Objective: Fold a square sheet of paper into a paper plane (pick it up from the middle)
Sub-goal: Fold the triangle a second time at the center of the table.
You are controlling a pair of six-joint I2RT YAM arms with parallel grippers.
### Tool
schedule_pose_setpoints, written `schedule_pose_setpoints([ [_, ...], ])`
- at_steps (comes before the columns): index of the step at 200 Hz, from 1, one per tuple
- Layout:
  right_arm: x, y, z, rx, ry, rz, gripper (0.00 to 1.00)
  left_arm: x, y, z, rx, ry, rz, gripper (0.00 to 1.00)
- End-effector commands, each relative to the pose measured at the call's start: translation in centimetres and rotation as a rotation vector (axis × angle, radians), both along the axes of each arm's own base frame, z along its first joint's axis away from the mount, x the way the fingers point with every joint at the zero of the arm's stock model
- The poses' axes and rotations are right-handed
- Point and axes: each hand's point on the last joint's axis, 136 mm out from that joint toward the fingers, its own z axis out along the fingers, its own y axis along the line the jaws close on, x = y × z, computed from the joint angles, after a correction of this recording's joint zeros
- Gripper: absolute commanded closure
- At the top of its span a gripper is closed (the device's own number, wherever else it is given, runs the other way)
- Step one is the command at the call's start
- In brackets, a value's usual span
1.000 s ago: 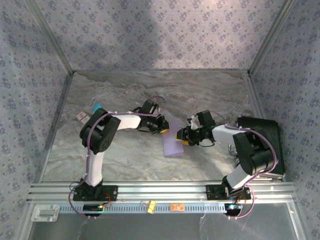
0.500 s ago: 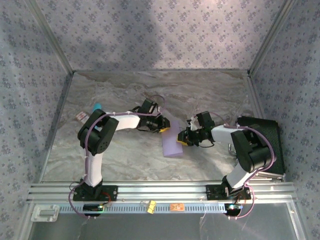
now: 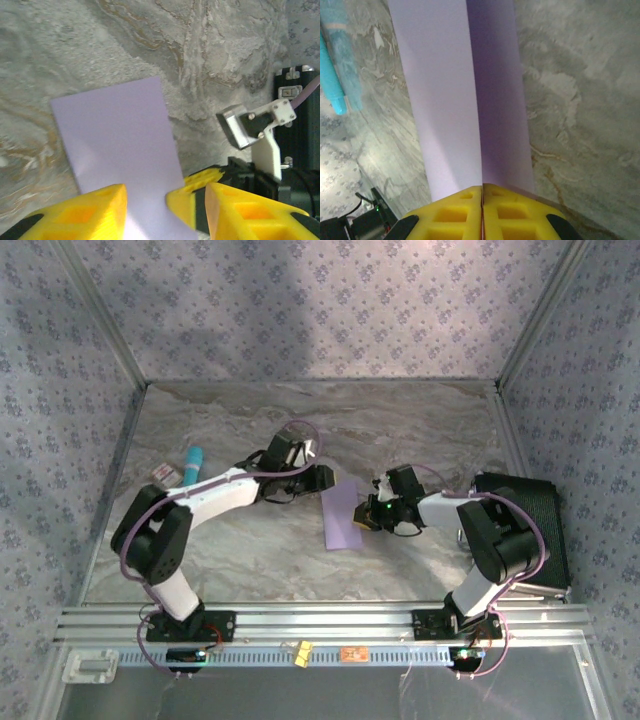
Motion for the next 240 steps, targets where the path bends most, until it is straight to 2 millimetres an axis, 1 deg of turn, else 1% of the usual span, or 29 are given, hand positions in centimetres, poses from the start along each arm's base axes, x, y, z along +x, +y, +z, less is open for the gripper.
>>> schedule_pose_setpoints([
  [1,0.5,-0.6,-0.4,-0.019,0.006,-0.071,0.91,-0.1,2.1,0.3,0.075,-0.078,0.035,0.54],
  [15,0.7,-0.6,-0.1,0.000,0.003,-0.086,0.91,-0.2,2.7,0.6,0.079,-0.103,0.053,0.51],
  [26,0.9,-0.3,0.4,0.015,-0.002,-0.086,0.90,-0.3,3.0,0.9,0.074,-0.116,0.059,0.50],
  [49,1.3,0.1,1.1,0.048,-0.009,-0.092,0.90,-0.6,3.0,1.3,0.062,-0.144,0.052,0.51],
  [61,1.5,0.3,1.5,0.066,-0.012,-0.099,0.89,-0.6,3.1,1.7,0.060,-0.176,0.045,0.53],
  [72,1.5,0.3,1.5,0.062,-0.009,-0.099,0.88,-0.6,3.1,2.1,0.059,-0.212,0.037,0.54],
  [105,1.8,0.4,1.3,0.045,-0.013,-0.074,0.88,-1.0,3.3,2.0,0.069,-0.249,0.018,0.54],
  [115,1.8,0.4,1.2,0.047,-0.007,-0.073,0.90,-1.3,3.0,2.1,0.054,-0.252,-0.001,0.54],
  [138,2.0,0.5,1.2,0.046,-0.013,-0.075,0.94,-1.8,3.3,1.4,0.053,-0.183,-0.004,0.54],
  [153,2.2,0.5,1.2,0.043,-0.013,-0.082,0.96,-1.9,3.3,0.9,0.029,-0.159,-0.004,0.51],
  [166,2.4,0.5,1.1,0.043,-0.016,-0.093,0.96,-2.0,3.1,1.0,0.006,-0.166,-0.003,0.43],
  [176,2.6,0.5,1.1,0.049,-0.018,-0.096,0.97,-2.1,3.1,1.2,-0.009,-0.174,-0.004,0.39],
  [194,2.9,0.7,1.1,0.059,-0.019,-0.109,0.98,-2.0,3.1,1.5,-0.002,-0.182,-0.009,0.37],
  [209,3.1,0.7,1.1,0.062,-0.019,-0.124,0.98,-2.0,3.0,1.9,-0.003,-0.199,-0.021,0.33],
  [229,3.3,0.8,1.2,0.080,-0.017,-0.132,0.98,-2.6,2.0,3.1,-0.044,-0.240,-0.079,0.29],
  [240,3.4,0.8,1.6,0.098,-0.022,-0.139,0.97,-3.0,1.7,3.2,-0.033,-0.254,-0.105,0.27],
])
